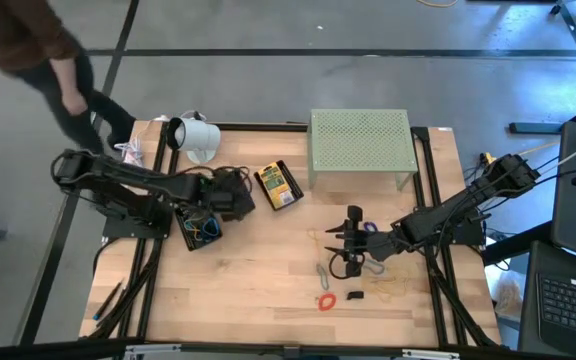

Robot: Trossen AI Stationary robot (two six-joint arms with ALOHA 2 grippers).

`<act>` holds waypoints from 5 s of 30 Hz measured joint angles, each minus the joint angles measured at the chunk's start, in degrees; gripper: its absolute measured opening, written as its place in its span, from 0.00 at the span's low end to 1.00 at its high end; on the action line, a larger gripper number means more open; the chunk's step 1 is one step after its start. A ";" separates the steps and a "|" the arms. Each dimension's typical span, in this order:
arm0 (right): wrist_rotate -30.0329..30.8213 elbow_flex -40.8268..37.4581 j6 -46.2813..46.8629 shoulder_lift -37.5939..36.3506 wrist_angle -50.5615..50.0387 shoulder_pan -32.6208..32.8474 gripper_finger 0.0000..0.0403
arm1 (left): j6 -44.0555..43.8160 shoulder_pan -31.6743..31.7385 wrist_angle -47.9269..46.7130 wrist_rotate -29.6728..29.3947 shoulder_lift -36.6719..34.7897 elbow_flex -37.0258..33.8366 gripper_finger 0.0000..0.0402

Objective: Pick & Place Office Desk Supplies
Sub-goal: Put the blue spring keychain into the middle black basket, then put the yellow rubber band into the left black basket

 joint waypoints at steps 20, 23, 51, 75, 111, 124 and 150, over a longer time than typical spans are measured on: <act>1.90 0.00 1.68 0.00 -0.55 0.00 0.52 | -0.03 1.09 -1.69 1.93 5.82 -0.93 0.26; 1.90 0.00 1.66 0.00 -0.56 0.00 0.52 | 4.46 1.09 0.27 2.21 5.71 -0.93 0.31; -1.69 0.00 6.18 0.00 -1.93 0.56 0.52 | 61.05 -2.30 76.11 21.70 29.74 -0.20 0.54; -4.35 0.00 11.19 -7.08 -7.30 2.01 0.52 | 69.08 4.56 48.87 41.62 48.62 24.95 0.53; -4.10 0.00 10.25 -7.08 -8.68 1.99 0.52 | 69.78 -7.75 38.24 7.40 26.61 24.67 0.00; -4.11 0.00 10.49 -7.08 -8.58 1.99 0.52 | 71.69 -13.47 40.13 -15.37 17.26 24.69 0.01; -4.11 0.00 10.63 -7.08 -8.43 1.99 0.52 | 20.54 -10.11 -3.33 -3.83 16.67 24.69 0.00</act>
